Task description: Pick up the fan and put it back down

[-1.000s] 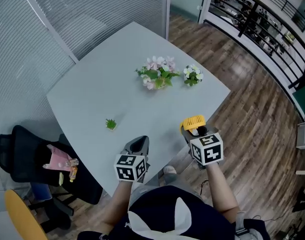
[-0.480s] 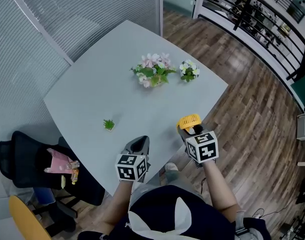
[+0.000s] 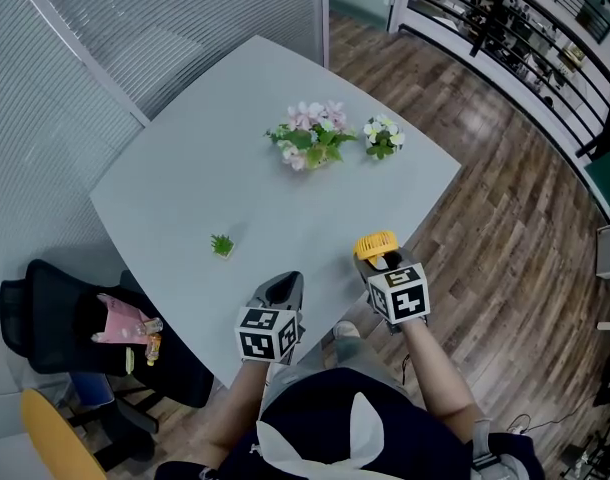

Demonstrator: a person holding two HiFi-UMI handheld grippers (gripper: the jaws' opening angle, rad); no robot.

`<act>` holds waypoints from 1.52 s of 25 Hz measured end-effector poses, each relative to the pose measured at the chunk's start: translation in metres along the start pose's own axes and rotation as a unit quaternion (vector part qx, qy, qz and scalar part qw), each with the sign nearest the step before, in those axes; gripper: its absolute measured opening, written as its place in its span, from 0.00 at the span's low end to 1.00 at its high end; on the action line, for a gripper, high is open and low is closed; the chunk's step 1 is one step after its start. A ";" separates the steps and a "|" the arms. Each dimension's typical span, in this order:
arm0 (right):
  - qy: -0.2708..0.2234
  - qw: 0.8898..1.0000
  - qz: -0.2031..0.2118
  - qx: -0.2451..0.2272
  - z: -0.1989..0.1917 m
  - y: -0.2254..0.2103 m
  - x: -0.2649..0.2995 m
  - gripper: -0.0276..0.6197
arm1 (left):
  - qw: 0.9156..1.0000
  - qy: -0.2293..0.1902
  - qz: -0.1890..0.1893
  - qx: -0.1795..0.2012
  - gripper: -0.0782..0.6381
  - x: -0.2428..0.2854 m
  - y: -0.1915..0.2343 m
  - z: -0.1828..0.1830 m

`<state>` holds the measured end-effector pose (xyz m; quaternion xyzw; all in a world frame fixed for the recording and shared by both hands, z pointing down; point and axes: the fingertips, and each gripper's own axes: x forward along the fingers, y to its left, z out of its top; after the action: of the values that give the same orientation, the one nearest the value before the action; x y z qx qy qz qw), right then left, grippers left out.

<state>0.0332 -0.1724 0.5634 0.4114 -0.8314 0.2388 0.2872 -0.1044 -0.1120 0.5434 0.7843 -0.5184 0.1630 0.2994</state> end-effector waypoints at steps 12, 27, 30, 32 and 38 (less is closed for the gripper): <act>0.015 1.000 -0.007 0.002 -0.024 0.001 0.023 0.33 | 1.000 0.014 -0.011 0.006 0.14 0.003 -0.006 -0.008; 0.022 1.000 -0.006 0.005 -0.063 -0.005 0.056 0.33 | 1.000 0.026 -0.014 0.010 0.14 0.007 -0.011 -0.016; 0.025 1.000 -0.007 0.005 -0.072 -0.008 0.064 0.33 | 0.999 0.029 -0.012 0.012 0.14 0.007 -0.011 -0.017; 0.027 1.000 -0.006 0.001 -0.076 -0.009 0.069 0.33 | 0.999 0.032 -0.012 0.013 0.14 0.008 -0.010 -0.019; 0.028 1.000 -0.005 -0.014 -0.085 -0.010 0.078 0.33 | 0.999 0.031 -0.011 0.012 0.14 0.009 -0.009 -0.019</act>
<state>0.0268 -0.1670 0.6791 0.4051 -0.8241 0.2373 0.3169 -0.0912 -0.1033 0.5605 0.7880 -0.4981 0.1907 0.3076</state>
